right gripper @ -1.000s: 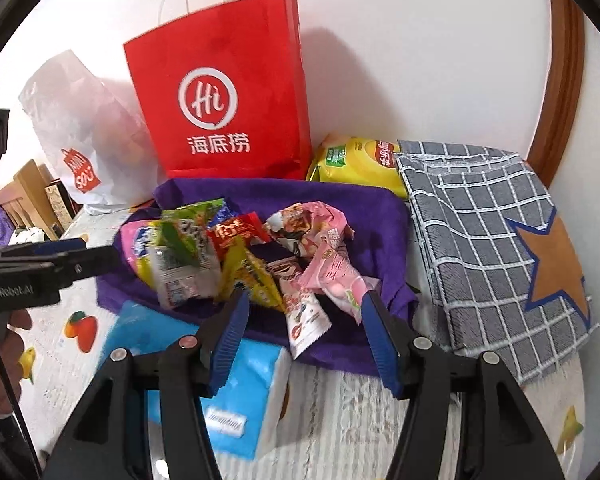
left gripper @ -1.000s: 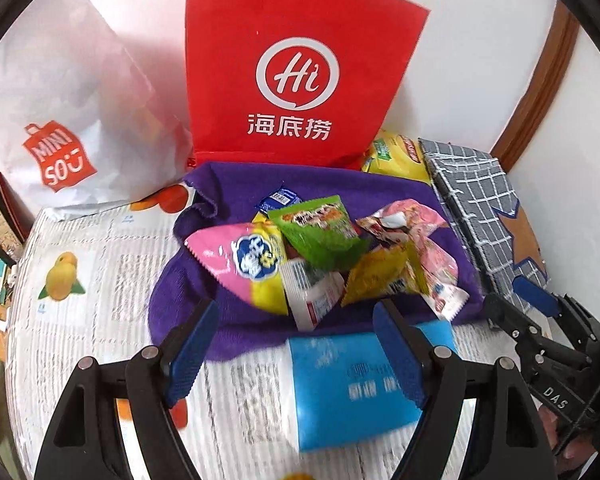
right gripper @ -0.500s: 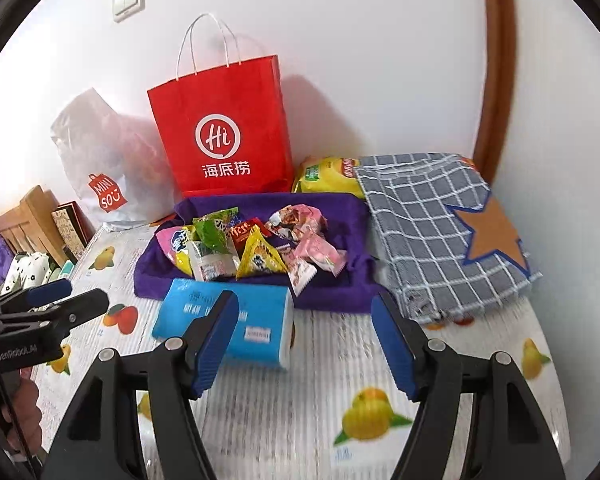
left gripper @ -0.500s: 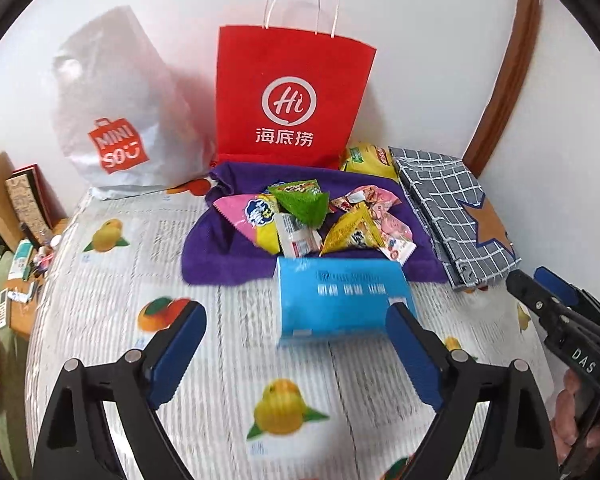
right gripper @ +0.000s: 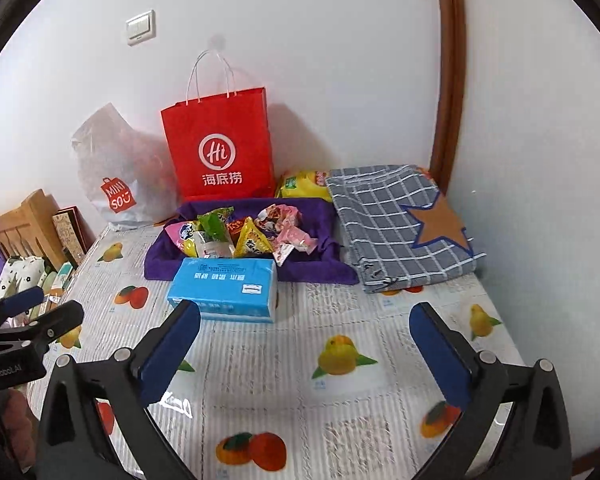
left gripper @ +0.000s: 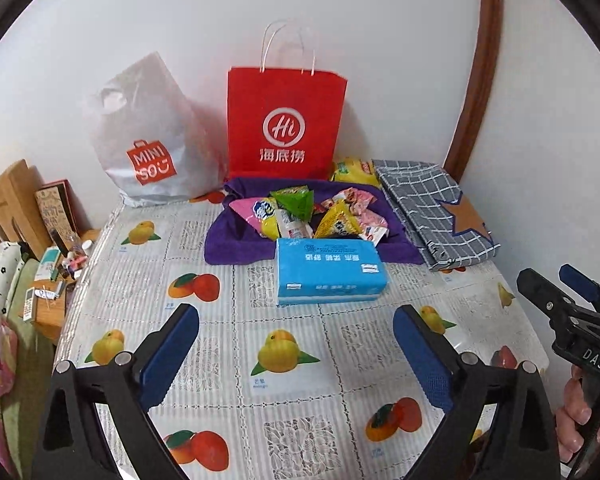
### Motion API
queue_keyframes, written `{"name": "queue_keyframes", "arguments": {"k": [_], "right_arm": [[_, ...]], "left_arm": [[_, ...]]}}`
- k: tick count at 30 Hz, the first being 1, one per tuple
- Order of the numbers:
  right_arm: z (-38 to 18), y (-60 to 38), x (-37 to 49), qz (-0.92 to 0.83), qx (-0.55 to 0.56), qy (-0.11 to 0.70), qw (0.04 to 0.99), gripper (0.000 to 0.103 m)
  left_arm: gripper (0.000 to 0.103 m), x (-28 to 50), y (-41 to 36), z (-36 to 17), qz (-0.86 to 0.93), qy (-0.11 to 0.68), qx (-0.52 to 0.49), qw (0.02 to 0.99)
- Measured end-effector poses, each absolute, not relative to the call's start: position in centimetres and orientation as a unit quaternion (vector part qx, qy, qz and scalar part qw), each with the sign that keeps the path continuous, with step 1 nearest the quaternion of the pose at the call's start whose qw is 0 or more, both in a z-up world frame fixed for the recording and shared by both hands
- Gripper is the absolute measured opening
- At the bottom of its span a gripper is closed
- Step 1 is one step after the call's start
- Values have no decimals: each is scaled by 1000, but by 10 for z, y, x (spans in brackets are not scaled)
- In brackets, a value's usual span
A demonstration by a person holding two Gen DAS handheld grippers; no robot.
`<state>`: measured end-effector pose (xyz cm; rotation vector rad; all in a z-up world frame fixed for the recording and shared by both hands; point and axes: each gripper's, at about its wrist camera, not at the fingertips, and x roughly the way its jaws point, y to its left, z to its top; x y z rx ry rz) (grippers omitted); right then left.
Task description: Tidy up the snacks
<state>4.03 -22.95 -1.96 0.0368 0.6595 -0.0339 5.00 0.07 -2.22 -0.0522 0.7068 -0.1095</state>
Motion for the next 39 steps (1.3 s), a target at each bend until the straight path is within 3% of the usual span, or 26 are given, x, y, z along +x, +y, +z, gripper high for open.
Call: {"name": "queue_keyframes", "arguments": {"k": [39], "right_arm": [[-2,-233,6,-9,21,300,954,103]], "left_arm": [[100,31,-11,-16,-54,337,-26,940]]}}
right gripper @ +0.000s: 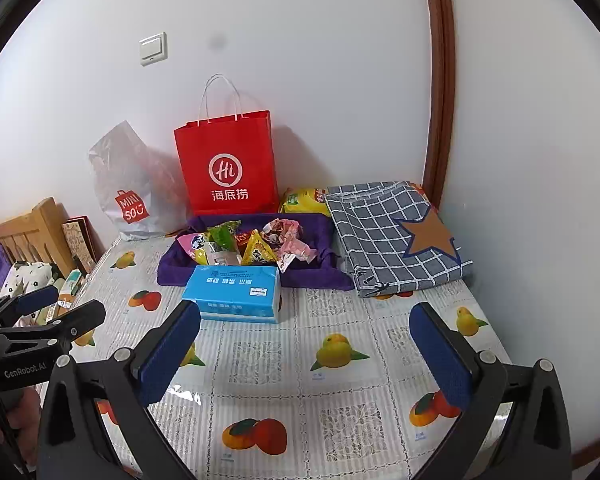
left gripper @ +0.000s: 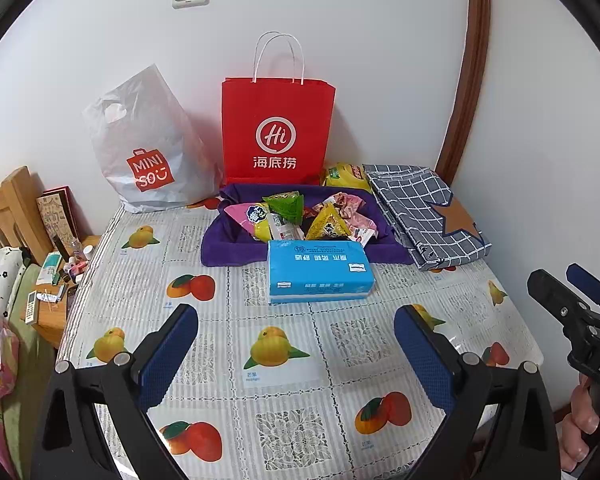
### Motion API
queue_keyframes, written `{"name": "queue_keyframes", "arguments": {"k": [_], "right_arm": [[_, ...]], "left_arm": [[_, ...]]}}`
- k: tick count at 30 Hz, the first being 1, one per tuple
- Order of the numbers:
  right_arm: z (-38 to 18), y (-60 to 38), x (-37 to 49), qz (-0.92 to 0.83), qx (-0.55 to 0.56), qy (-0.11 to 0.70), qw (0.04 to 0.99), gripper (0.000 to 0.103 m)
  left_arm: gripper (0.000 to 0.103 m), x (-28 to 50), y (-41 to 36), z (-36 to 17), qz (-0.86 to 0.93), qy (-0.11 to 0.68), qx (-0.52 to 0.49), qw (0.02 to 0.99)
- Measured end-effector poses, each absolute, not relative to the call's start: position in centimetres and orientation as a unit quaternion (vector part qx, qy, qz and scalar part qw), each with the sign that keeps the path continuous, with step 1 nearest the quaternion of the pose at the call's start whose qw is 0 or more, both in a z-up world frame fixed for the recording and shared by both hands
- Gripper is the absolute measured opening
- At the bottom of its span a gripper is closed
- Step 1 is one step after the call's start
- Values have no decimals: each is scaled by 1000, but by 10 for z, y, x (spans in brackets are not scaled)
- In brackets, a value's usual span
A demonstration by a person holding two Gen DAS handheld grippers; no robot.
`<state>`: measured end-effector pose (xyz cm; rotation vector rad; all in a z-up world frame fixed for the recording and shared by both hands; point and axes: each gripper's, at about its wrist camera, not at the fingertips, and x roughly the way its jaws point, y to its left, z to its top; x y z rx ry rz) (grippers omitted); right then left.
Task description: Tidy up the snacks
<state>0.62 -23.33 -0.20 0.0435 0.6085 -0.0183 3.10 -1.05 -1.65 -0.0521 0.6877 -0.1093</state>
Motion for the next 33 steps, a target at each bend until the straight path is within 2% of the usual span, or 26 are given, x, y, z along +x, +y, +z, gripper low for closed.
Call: {"name": "queue_keyframes", "arguments": {"k": [33], "right_arm": [[-2,-231,3,-2,21,298,954,103]], "left_arm": [[100,31,-4,-13,-53,335,-24,941]]}}
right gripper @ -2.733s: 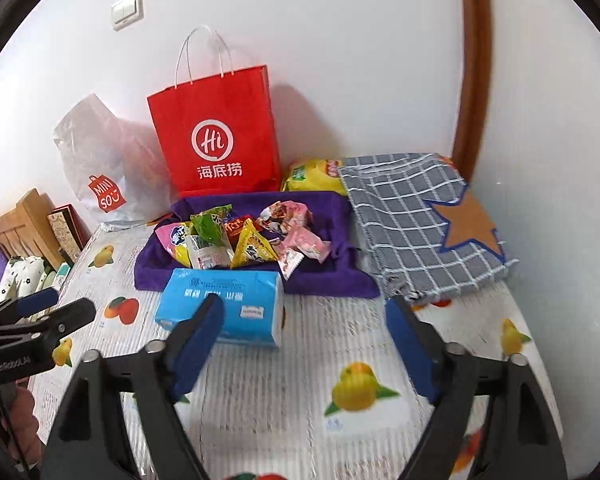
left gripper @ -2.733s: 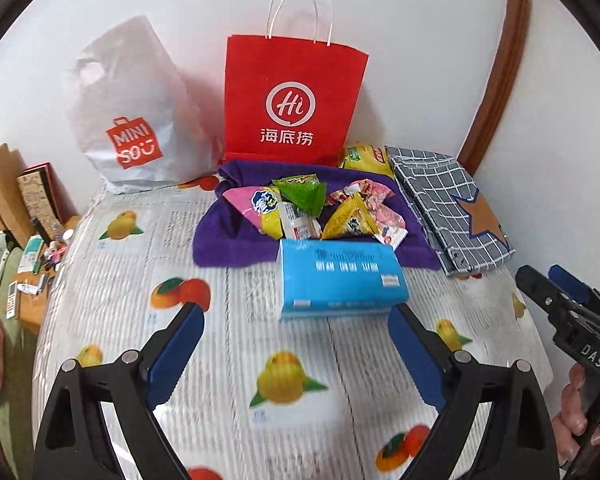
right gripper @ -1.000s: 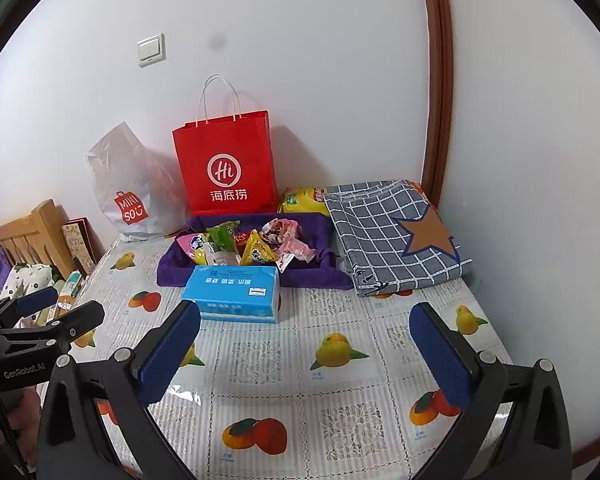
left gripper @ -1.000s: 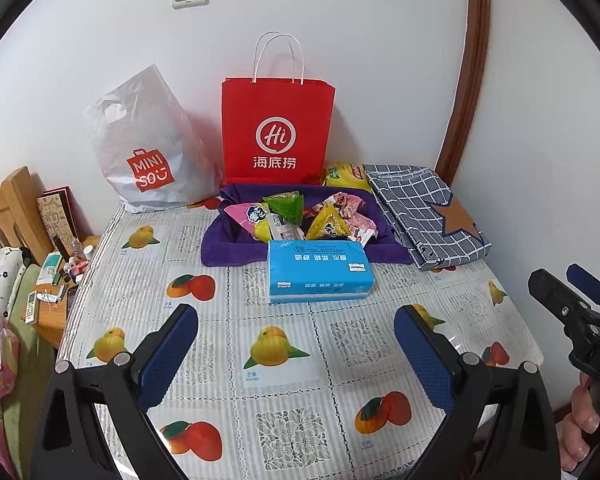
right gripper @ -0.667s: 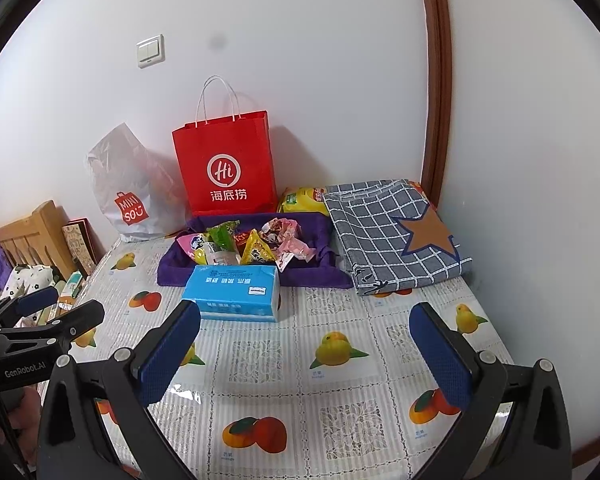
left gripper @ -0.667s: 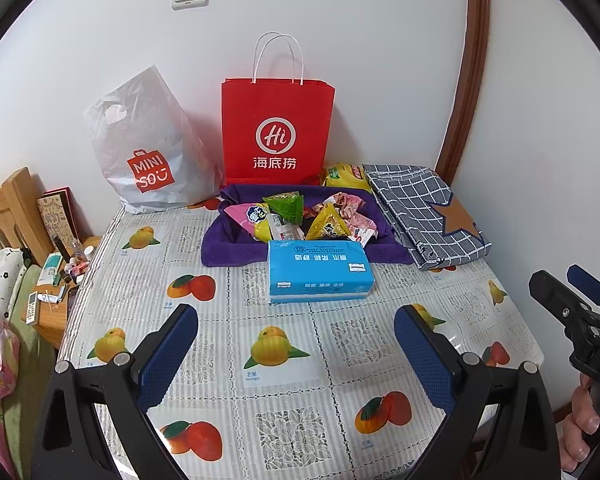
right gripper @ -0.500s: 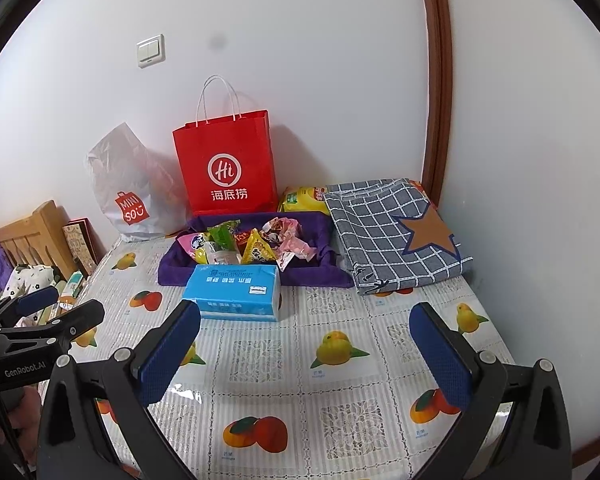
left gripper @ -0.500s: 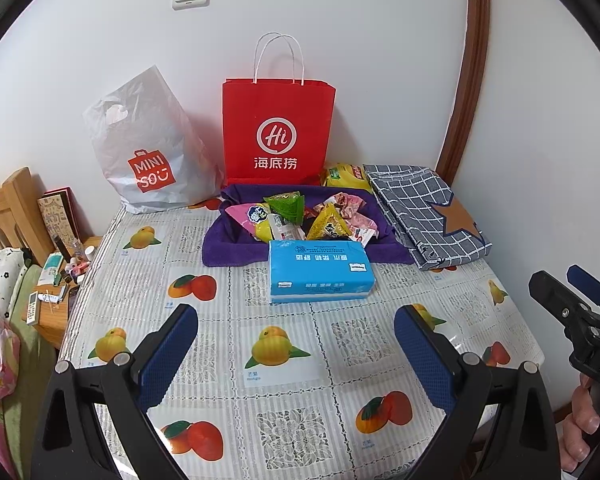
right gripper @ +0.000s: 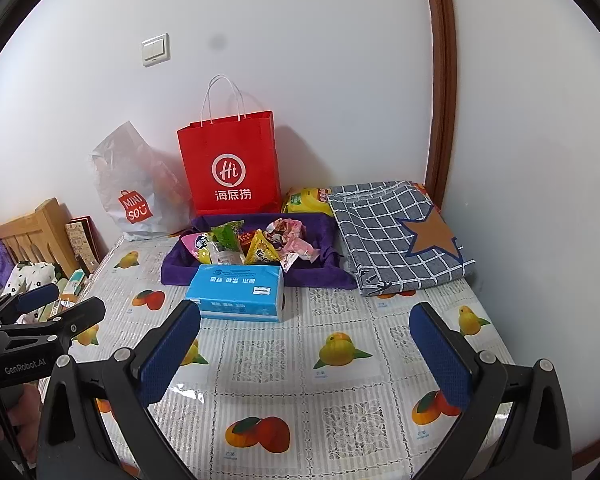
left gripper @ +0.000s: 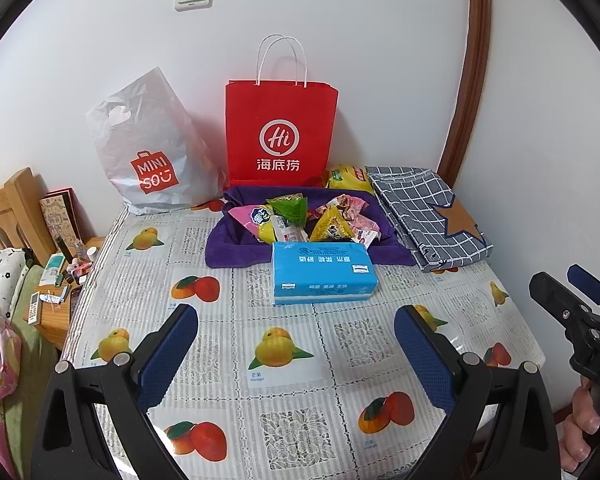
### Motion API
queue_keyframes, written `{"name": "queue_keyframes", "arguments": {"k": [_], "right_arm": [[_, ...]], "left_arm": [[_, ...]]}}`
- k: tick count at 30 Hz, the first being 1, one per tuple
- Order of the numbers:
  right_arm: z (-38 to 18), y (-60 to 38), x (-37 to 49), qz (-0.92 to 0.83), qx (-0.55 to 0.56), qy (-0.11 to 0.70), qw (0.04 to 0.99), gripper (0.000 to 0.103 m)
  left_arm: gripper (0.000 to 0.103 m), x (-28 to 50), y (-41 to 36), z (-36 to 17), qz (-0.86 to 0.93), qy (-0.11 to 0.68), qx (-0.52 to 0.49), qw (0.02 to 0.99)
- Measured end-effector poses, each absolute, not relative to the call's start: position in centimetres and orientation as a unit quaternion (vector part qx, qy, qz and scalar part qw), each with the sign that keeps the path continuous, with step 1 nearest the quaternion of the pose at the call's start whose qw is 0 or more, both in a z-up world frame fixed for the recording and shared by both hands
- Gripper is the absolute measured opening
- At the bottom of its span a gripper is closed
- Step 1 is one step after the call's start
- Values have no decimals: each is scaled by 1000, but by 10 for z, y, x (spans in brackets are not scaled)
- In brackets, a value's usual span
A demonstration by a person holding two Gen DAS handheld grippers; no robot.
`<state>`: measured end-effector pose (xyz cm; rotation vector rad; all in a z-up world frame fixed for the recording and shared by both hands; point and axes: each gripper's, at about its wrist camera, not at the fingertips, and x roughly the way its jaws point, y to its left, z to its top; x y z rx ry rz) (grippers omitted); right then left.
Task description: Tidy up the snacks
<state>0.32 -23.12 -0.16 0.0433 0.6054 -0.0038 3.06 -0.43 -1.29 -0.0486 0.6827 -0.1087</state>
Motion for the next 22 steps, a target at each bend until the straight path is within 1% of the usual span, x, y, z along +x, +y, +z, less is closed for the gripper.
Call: {"name": "queue_keyframes", "arguments": {"k": [17,20,22], "right_arm": [[-7,-228,11,3,20,303,953,103],[-13,-227,17,10,21,307,951,103],[-18,-226,22,14,20,310,950,103]], "left_arm": [[100,38,3,-14,-49,336,-22,940],[103,44,4,-18,-46,335,-21,941],[103,51,4,-23,-42,334,-19,942]]}}
